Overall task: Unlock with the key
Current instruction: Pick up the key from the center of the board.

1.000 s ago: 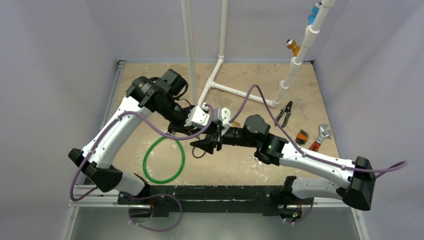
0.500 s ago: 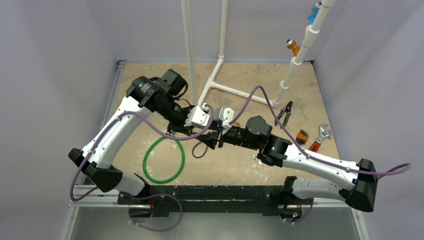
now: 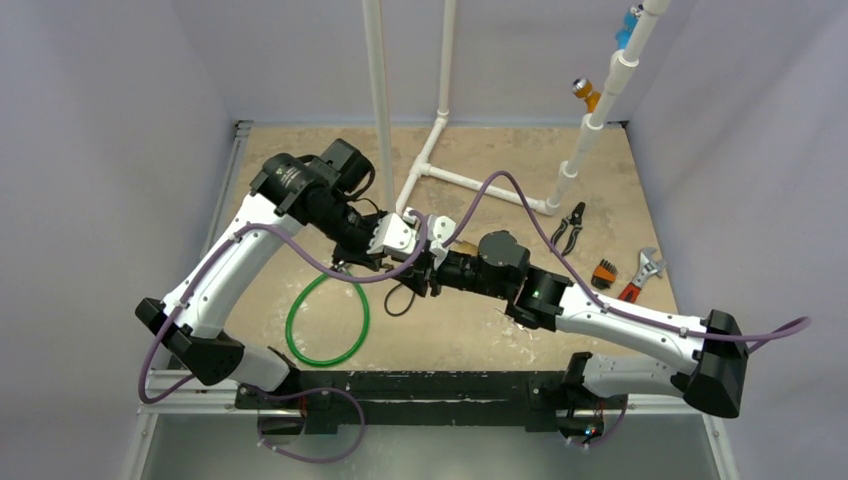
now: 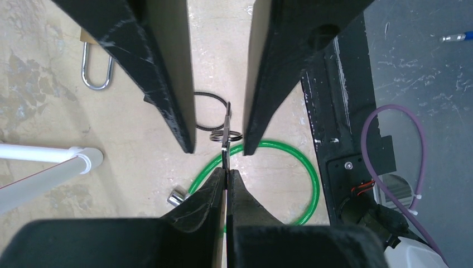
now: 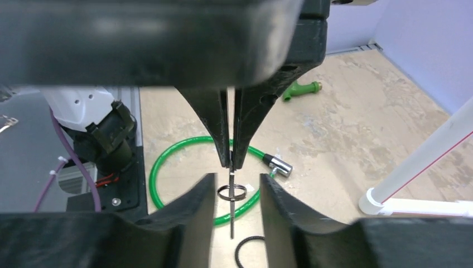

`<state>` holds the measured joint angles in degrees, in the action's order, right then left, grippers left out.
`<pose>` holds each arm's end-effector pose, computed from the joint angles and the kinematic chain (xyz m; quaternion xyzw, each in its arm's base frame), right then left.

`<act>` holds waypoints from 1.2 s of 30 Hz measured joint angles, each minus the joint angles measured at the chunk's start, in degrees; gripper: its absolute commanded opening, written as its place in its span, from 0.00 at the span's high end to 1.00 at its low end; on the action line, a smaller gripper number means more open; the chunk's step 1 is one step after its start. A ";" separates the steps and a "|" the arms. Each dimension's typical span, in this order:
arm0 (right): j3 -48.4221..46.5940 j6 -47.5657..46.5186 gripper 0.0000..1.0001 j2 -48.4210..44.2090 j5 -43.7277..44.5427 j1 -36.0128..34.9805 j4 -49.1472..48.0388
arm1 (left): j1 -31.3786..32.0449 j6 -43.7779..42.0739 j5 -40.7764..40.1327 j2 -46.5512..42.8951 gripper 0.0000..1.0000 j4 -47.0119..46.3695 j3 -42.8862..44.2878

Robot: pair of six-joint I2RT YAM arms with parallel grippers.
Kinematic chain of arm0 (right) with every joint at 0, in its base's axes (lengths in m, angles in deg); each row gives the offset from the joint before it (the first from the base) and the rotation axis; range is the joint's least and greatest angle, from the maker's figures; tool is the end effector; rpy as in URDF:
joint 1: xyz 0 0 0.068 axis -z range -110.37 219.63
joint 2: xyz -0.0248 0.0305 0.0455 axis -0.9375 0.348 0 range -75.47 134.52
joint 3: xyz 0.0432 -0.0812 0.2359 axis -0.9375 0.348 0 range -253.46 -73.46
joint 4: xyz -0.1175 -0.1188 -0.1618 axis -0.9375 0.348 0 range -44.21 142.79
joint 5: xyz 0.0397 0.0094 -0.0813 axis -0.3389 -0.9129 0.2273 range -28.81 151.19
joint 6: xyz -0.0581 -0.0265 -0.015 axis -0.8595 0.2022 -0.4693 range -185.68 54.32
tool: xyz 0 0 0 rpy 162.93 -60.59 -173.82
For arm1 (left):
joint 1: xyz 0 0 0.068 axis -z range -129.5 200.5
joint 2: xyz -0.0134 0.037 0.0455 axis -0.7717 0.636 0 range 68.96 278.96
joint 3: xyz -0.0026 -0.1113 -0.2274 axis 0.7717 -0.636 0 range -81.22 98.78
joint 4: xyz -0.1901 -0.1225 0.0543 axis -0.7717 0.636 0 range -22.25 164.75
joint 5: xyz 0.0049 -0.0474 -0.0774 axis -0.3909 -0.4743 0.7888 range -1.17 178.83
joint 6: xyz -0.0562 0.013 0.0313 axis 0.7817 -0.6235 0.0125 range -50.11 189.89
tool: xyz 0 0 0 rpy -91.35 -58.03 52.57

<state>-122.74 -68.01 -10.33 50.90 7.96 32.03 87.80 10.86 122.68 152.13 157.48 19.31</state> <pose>0.1174 0.2372 0.3294 -0.4327 0.5751 0.3983 0.5687 0.1518 -0.1518 0.3652 0.7341 0.5974 -0.2549 0.1982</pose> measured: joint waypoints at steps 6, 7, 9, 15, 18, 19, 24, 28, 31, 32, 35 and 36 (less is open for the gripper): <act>-0.72 1.20 1.00 0.48 -0.26 0.00 -0.09 | 0.61 0.02 -0.74 -0.44 1.00 0.00 -0.04; -0.72 1.73 1.00 0.48 -0.55 -0.02 -0.28 | 0.68 0.00 -1.18 -0.46 1.00 0.02 -0.04; -0.72 2.58 1.00 0.48 -0.87 -0.09 -0.42 | 0.72 0.04 -1.25 -0.48 1.00 0.04 -0.13; -0.72 4.72 1.00 0.87 -0.61 -0.09 -0.66 | 0.76 0.76 -1.86 -0.81 1.00 0.24 -0.13; -0.17 6.03 1.00 0.46 0.33 -0.20 -1.31 | 0.76 1.97 -1.86 -1.03 1.00 0.22 0.11; 0.35 6.45 1.00 0.07 0.52 -0.22 -1.73 | 0.76 2.51 -1.64 -1.14 0.93 0.13 0.22; 4.87 9.49 1.00 -3.89 2.49 -0.26 -3.41 | 0.96 5.70 0.28 -3.06 0.51 -0.74 0.22; 6.29 11.41 1.00 -5.46 3.85 -0.13 -3.50 | -0.26 8.52 2.95 -6.86 0.48 -0.72 -0.87; 6.69 12.87 1.00 -6.91 4.13 -0.04 -3.74 | -2.12 9.20 5.11 -9.42 0.39 -0.68 -2.45; 6.69 13.33 1.00 -7.52 4.11 0.04 -3.98 | -2.89 9.64 5.88 -10.03 0.39 -0.72 -3.15; 6.69 14.43 1.00 -8.76 3.19 0.20 -4.92 | -4.76 11.85 7.61 -11.06 0.40 -2.58 -5.66; 6.67 14.80 1.00 -8.98 2.95 0.22 -5.27 | -5.33 12.90 8.11 -11.23 0.41 -3.72 -6.62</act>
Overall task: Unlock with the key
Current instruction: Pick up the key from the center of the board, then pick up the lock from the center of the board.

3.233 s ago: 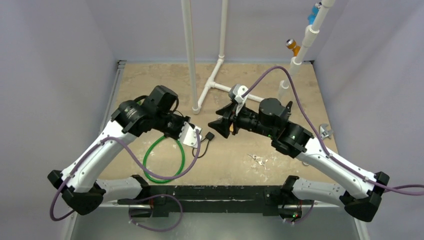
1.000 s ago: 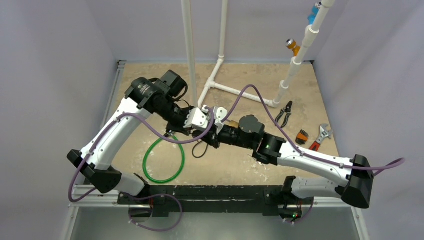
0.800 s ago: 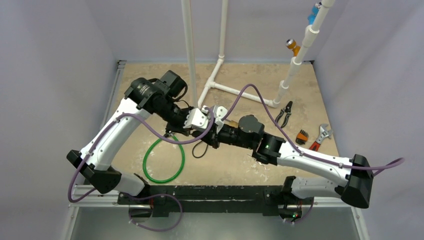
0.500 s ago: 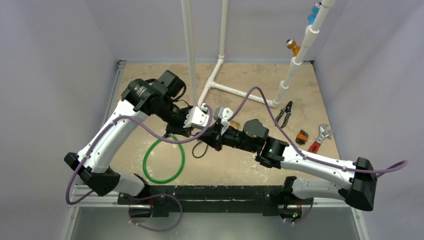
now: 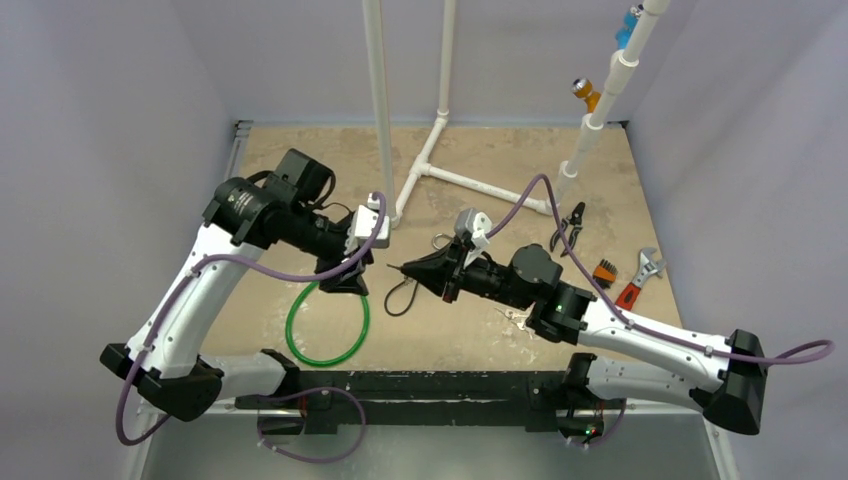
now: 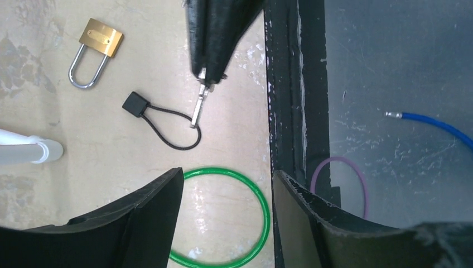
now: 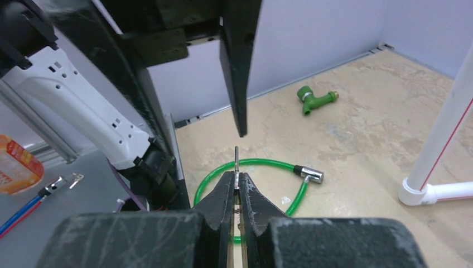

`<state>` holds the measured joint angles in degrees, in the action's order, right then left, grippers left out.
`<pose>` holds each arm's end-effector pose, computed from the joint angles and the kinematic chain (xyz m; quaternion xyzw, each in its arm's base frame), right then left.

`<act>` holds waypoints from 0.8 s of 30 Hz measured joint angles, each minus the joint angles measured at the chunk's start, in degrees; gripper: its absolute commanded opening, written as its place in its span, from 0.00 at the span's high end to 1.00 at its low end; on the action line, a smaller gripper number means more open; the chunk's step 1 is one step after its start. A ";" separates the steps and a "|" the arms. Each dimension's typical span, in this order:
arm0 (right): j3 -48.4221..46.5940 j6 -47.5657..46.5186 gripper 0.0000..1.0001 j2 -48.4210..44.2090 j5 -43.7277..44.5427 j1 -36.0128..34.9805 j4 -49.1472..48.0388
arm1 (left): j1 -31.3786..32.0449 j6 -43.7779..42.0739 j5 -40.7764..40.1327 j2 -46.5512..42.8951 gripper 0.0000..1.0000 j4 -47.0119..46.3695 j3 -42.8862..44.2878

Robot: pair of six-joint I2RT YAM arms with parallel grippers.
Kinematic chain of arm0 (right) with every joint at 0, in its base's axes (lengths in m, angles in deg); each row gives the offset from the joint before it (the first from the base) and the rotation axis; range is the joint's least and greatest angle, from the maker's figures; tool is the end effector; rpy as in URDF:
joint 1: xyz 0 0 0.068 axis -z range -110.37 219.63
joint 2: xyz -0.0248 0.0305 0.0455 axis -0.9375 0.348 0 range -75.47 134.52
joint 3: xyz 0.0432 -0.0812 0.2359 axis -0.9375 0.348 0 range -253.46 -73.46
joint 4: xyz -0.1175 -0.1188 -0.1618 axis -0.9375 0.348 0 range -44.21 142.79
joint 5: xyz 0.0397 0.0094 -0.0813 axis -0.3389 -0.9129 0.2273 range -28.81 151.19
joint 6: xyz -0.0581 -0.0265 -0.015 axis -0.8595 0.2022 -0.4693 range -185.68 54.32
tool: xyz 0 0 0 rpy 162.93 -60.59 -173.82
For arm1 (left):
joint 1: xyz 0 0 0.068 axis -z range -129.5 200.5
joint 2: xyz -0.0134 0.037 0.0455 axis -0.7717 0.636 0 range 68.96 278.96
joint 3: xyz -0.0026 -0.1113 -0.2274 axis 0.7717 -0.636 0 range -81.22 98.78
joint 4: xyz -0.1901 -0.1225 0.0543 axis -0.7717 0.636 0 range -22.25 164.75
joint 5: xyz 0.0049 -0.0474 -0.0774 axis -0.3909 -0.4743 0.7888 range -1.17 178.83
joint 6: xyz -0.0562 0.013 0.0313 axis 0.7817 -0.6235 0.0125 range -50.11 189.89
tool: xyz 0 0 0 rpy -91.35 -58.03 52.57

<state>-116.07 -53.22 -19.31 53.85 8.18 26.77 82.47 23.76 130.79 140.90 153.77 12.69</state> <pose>0.1046 0.2061 0.3361 -0.3213 0.5911 0.4785 0.5643 0.1256 -0.1191 0.3798 0.6356 0.6561 -0.3204 0.2510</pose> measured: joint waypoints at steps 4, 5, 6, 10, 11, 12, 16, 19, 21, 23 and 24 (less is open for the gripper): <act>0.00 1.25 1.00 -0.09 -1.68 0.02 -0.81 | -1.36 3.93 2.56 -0.22 0.44 -5.29 -2.84; -0.02 1.49 1.00 -0.09 -1.99 0.02 -0.90 | -1.62 5.09 3.50 -0.50 0.44 -7.02 -3.52; -0.02 1.70 1.00 -0.09 -2.51 0.02 -1.09 | -1.70 5.92 4.42 -0.98 0.45 -8.70 -4.22; -0.09 2.56 1.00 -0.09 -3.10 0.02 -1.99 | -2.45 7.58 8.09 -4.00 0.45 -12.70 -5.75; -0.15 2.71 1.00 -0.11 -3.15 0.02 -2.01 | -2.82 7.80 8.87 -4.87 0.42 -13.22 -5.86; -0.24 2.91 1.00 -0.11 -3.17 0.02 -1.99 | -3.39 8.07 9.40 -5.81 0.38 -13.84 -6.08; -0.46 2.99 1.00 -0.79 -3.13 0.39 -1.03 | -8.02 11.28 9.70 -8.87 0.19 -17.25 -9.64; -0.44 3.41 1.00 -2.99 -2.89 1.68 0.20 | -16.44 15.23 8.20 -9.55 0.16 -21.62 -15.17; -0.39 3.87 1.00 -4.79 -2.82 2.62 0.68 | -20.57 15.78 5.84 -8.17 0.15 -23.89 -18.05; -0.09 4.48 1.00 -6.73 -2.71 3.61 0.68 | -23.45 15.28 2.32 -5.57 0.15 -25.40 -20.74; 0.04 4.68 1.00 -7.63 -2.69 4.04 0.74 | -24.28 14.67 0.48 -3.98 0.16 -25.59 -21.81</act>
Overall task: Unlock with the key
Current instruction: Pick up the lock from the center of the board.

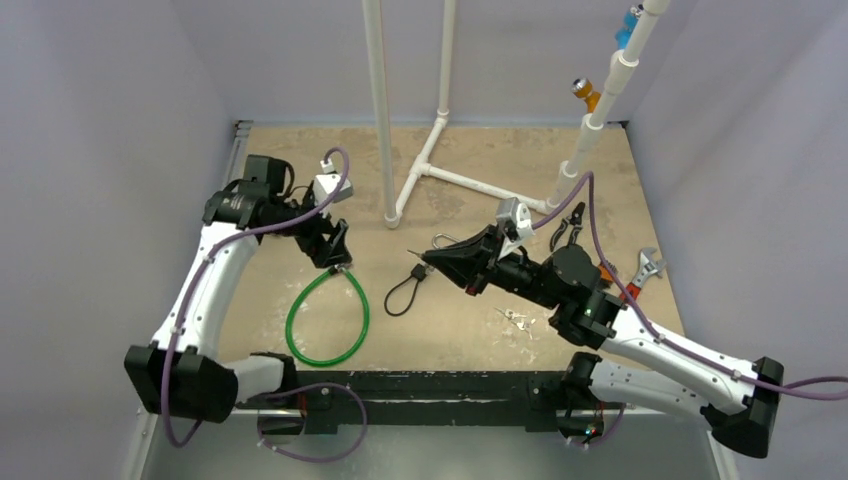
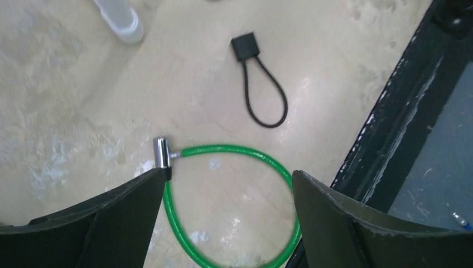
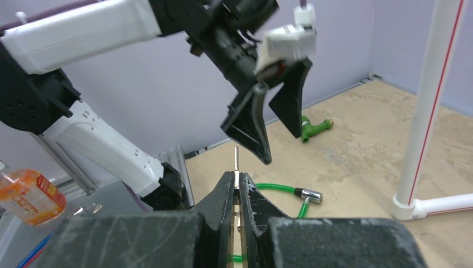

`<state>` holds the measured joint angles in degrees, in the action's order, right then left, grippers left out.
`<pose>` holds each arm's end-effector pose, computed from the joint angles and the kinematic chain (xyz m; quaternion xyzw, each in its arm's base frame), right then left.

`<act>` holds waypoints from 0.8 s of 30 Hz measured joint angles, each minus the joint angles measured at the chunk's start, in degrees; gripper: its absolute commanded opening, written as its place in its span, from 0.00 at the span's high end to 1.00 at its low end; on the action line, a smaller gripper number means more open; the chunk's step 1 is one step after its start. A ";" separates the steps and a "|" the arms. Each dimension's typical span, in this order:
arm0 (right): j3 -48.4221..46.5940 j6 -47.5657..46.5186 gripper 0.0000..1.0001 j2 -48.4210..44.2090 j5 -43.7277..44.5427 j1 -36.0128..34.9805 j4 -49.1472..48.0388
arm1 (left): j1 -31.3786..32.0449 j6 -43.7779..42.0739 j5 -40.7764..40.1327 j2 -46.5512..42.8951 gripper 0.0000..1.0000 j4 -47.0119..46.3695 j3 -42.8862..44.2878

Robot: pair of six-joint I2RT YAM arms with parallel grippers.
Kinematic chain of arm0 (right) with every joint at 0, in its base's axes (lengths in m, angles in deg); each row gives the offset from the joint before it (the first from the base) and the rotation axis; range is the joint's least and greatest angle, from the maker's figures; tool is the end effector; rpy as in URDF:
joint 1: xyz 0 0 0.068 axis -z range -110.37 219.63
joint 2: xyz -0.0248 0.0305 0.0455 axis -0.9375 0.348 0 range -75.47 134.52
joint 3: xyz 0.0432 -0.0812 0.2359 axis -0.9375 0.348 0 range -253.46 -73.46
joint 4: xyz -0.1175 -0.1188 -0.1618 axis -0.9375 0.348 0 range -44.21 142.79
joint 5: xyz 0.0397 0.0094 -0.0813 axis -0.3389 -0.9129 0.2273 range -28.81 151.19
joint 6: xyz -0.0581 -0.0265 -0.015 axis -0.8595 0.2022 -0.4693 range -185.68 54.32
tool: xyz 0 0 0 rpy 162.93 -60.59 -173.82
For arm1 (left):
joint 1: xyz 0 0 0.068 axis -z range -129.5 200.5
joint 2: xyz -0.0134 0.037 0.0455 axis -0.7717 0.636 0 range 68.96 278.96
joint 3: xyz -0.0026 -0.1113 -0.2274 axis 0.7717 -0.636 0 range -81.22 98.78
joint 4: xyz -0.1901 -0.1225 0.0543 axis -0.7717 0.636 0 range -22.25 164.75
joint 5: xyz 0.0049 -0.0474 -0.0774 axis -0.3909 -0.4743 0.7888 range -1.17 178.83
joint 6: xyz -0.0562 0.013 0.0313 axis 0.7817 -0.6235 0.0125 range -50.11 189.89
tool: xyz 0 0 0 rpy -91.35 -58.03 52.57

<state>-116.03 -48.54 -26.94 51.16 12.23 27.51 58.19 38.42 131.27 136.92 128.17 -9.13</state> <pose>0.0999 0.1730 0.3603 -0.2789 0.5631 0.5136 0.5843 0.1934 -0.0613 0.3214 0.3977 0.8055 -0.2833 0.3358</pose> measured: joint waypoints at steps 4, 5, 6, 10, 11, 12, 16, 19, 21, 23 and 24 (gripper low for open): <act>0.87 0.87 1.00 -2.08 0.00 1.33 0.11 | -0.57 -2.78 -6.27 5.46 0.23 -1.99 -4.83; 1.03 1.05 1.00 -2.21 0.02 1.60 0.37 | -0.55 -3.69 -7.74 6.54 0.24 -2.69 -6.62; 1.22 1.27 1.00 -2.23 0.02 1.77 0.48 | -0.57 -4.46 -9.35 7.72 0.25 -3.21 -8.44; 1.92 1.75 1.00 -2.43 0.11 2.27 1.38 | -0.55 -6.56 -14.75 12.31 0.27 -5.70 -12.72; 2.08 1.90 1.00 -2.60 0.22 2.36 1.51 | -0.55 -6.78 -16.22 13.42 0.28 -6.82 -13.42; 2.14 1.97 1.00 -2.84 0.31 2.38 1.62 | -0.55 -6.86 -17.57 14.36 0.28 -8.07 -13.99; 2.21 2.34 1.00 -3.93 0.50 2.80 1.64 | -0.35 -7.15 -22.95 17.35 0.30 -13.14 -15.52; 2.21 2.38 1.00 -4.37 0.63 3.13 1.64 | 0.44 -7.21 -26.80 19.28 0.31 -16.72 -16.33; 2.21 2.43 1.00 -4.50 1.11 3.17 1.64 | 1.20 -7.26 -28.94 20.26 0.31 -18.80 -16.96; 2.21 2.45 1.00 -4.66 1.46 3.39 1.66 | 1.88 -7.28 -30.21 21.11 0.32 -20.33 -17.44; 2.21 2.47 1.00 -4.74 1.53 3.54 1.66 | 2.23 -7.30 -30.67 21.68 0.33 -20.87 -17.49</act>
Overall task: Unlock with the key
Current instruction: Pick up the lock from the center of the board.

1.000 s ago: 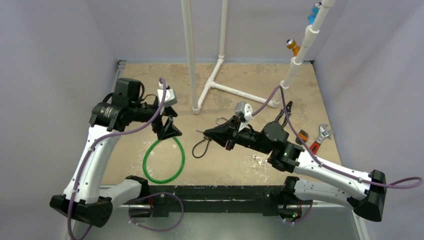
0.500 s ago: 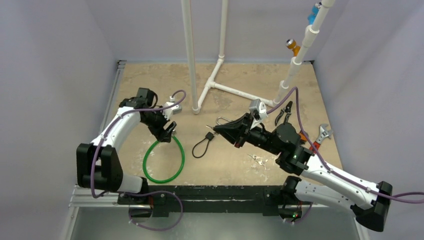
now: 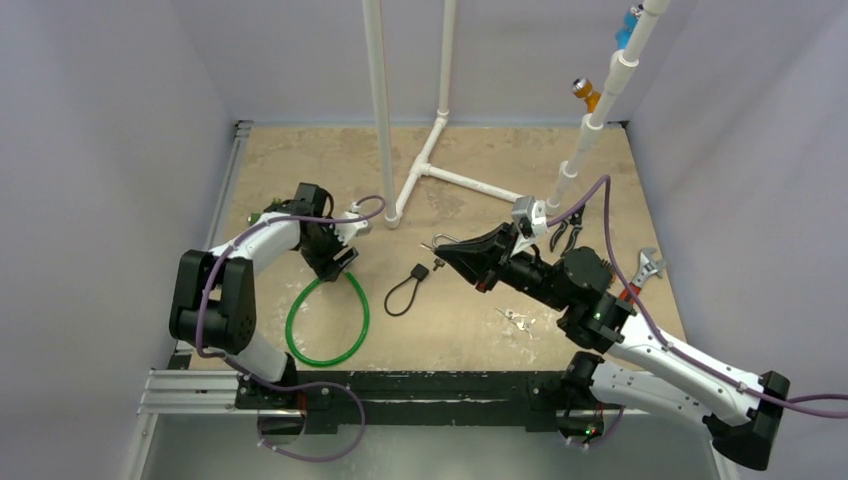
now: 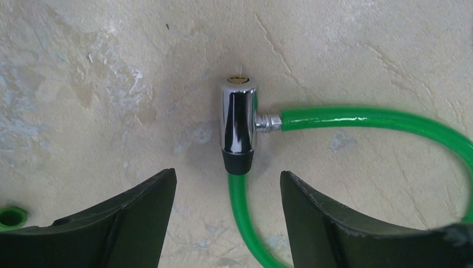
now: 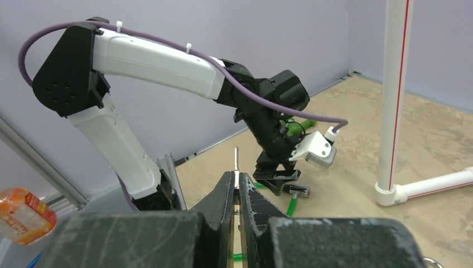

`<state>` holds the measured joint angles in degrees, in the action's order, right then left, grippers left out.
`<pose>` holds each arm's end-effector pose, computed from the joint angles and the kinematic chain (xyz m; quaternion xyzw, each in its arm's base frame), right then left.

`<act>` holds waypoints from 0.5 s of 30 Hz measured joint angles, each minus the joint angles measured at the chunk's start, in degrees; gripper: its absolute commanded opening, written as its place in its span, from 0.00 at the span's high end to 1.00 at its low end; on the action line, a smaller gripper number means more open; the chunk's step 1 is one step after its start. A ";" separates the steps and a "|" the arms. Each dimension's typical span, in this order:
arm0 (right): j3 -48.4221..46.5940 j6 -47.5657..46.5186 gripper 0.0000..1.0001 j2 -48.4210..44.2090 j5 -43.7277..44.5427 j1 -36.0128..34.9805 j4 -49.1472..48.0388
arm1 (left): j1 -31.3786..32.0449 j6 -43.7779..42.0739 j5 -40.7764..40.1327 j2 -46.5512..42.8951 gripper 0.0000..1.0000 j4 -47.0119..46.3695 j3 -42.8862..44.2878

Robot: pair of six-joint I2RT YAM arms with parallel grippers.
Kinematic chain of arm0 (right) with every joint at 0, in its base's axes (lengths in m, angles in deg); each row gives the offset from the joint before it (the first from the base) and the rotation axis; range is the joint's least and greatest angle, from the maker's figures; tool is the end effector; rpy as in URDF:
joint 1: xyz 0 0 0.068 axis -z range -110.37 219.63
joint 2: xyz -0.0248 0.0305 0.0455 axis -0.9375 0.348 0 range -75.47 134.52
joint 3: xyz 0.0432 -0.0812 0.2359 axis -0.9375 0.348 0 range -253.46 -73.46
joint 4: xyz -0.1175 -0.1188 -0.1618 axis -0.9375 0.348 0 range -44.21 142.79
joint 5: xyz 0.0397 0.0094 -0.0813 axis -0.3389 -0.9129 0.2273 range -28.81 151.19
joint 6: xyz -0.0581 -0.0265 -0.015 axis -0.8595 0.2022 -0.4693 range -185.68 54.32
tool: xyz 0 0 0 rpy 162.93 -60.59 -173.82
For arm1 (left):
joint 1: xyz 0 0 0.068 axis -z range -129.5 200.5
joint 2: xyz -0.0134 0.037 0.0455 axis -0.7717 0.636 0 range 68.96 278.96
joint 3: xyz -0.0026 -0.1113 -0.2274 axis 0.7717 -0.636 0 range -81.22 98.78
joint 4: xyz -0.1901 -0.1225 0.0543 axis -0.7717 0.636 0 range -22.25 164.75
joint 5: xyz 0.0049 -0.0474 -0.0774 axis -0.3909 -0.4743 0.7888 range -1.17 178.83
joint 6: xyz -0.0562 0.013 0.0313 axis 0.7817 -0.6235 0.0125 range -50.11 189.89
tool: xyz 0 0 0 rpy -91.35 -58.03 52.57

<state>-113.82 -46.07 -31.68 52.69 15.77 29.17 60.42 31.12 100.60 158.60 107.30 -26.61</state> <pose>0.1017 0.1523 0.3578 -0.2379 0.5749 0.5044 0.5987 0.2556 -0.0554 0.1635 0.4188 0.8925 -0.0651 0.1545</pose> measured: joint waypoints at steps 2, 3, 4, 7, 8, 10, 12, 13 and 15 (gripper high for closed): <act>0.00 0.02 1.00 -0.07 0.02 0.35 0.00 | 0.63 0.00 -0.42 1.18 0.37 -0.90 0.00; 0.00 0.04 1.00 -0.07 0.04 0.44 0.02 | 0.96 0.00 -0.52 1.68 0.41 -1.18 0.00; 0.00 0.07 1.00 -0.04 0.04 0.68 0.17 | 1.18 -0.09 -0.55 2.01 0.45 -1.31 0.00; 0.00 0.09 1.00 -0.04 0.04 1.07 0.66 | 1.84 -1.07 -0.52 2.38 0.57 -1.29 0.00; 0.00 0.09 1.00 -0.04 0.04 1.22 0.85 | 2.03 -1.42 -0.52 2.38 0.59 -1.22 0.02; 0.00 0.09 1.00 -0.07 0.04 1.46 1.14 | 2.23 -1.57 -0.55 2.49 0.60 -0.92 0.09; 0.00 0.09 1.00 -0.07 0.02 1.68 1.46 | 2.40 -1.86 -0.59 2.93 0.56 -0.42 0.46; 0.00 0.09 1.00 -0.11 0.04 1.81 1.73 | 2.56 -2.05 -0.76 3.21 0.53 -0.22 0.68; 0.00 0.09 1.00 -0.42 0.04 1.88 2.34 | 3.06 -2.60 -1.40 3.74 0.49 0.17 1.09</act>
<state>-113.82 -45.98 -32.10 52.74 17.65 31.51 63.48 28.52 99.20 162.34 107.48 -25.52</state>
